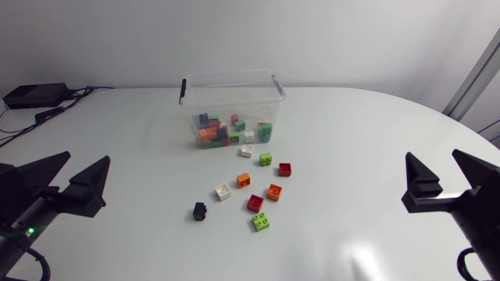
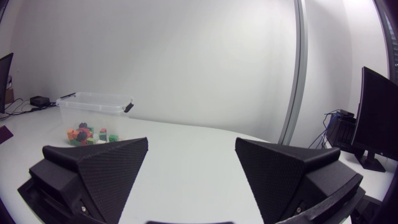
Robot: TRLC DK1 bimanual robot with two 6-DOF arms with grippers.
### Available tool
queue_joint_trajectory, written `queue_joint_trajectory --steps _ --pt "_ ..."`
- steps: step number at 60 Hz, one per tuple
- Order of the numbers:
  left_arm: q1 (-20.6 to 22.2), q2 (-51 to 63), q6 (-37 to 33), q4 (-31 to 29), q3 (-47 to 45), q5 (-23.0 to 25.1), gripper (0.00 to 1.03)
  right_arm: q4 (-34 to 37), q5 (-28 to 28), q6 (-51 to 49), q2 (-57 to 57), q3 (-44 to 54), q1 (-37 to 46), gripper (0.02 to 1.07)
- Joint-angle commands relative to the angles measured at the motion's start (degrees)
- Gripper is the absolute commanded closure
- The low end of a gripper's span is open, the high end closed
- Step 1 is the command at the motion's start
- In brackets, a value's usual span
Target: Place the duplo bricks in the container
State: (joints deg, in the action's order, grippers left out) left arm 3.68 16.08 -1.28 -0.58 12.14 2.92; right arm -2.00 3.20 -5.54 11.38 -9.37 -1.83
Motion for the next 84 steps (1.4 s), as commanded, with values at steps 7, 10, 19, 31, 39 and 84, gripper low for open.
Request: queue_joint_trajectory --steps 7,10,19,31,39,84 --pt "5.28 15.04 -0.65 0.05 7.81 0.07 0.08 -1.87 -0.04 1.41 10.24 -5.22 -2.31 0.06" --pt "6.16 18.64 -1.09 -0.48 9.66 -0.19 0.08 -2.31 0.05 1.41 12.44 -5.84 -3.01 0.06" --pt "10.03 31.03 -3.91 -5.49 16.51 -1.6 0.11 -2.22 0.05 2.2 20.44 -9.0 -4.59 0.07" --pt "13.46 46.5 -8.39 -7.51 21.43 -0.72 0.13 2.62 0.4 2.2 30.55 -14.54 -7.23 0.07" --pt "14.07 57.05 -21.66 -11.99 27.23 0.6 0.13 7.1 -1.8 2.11 35.64 -18.41 -8.55 0.07" --pt "19.43 72.69 -61.65 -25.88 33.74 13.08 0.13 19.31 -12.52 -18.37 57.35 -30.62 -10.3 0.12"
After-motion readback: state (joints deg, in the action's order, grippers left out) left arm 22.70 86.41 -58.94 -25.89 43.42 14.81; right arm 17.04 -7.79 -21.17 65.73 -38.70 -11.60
